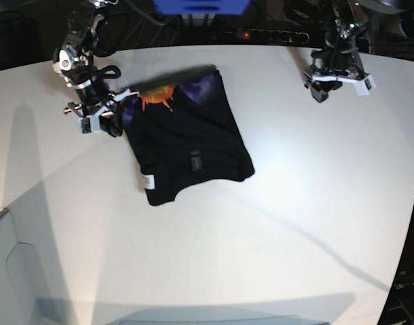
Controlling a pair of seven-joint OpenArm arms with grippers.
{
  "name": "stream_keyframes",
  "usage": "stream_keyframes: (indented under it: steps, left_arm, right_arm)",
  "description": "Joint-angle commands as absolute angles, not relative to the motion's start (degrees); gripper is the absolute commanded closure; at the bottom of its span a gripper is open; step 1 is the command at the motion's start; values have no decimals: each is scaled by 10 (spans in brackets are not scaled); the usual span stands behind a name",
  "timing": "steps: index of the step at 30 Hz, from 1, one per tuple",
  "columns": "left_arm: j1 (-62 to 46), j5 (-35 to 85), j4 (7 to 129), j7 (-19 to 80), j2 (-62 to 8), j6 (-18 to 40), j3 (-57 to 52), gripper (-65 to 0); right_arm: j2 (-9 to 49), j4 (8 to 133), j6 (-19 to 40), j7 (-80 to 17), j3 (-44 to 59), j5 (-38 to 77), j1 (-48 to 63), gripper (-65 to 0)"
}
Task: Fold the T-shirt properly
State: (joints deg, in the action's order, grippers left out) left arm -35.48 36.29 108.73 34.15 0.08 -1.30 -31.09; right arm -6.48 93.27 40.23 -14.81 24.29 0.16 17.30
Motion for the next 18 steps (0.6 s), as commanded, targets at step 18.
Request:
stream_keyframes:
  steps: [18]
  left_arm:
    - [-483,367,1137,334,-1,-5,-307,-245]
  right_arm:
    - [-60,994,400,-140,306,50,228,-41]
